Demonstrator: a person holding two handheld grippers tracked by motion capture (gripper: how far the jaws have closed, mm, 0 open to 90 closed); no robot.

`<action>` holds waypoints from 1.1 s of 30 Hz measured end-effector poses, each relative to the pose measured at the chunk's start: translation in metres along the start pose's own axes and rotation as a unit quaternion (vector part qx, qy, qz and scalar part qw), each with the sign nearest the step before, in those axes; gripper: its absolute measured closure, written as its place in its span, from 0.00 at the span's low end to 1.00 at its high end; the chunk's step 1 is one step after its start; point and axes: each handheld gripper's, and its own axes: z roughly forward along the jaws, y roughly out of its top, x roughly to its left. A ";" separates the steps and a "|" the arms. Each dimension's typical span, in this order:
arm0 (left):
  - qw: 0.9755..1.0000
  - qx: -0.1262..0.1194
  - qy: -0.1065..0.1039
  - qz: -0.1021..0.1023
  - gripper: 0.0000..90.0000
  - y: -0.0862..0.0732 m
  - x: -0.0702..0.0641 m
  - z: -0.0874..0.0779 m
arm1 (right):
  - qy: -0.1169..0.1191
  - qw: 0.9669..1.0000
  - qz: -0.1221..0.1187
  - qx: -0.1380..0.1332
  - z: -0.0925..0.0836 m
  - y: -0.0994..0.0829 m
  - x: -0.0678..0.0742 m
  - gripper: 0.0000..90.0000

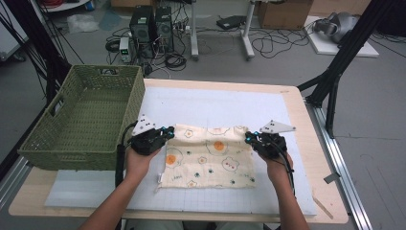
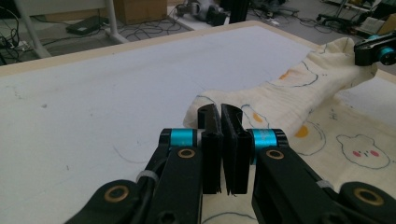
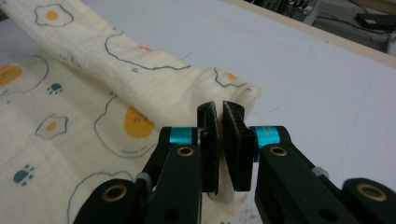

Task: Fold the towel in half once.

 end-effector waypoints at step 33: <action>0.997 0.066 -0.042 -0.008 0.91 -0.051 -0.016 -0.020 | 0.042 0.999 -0.009 0.022 -0.022 -0.062 0.026 0.92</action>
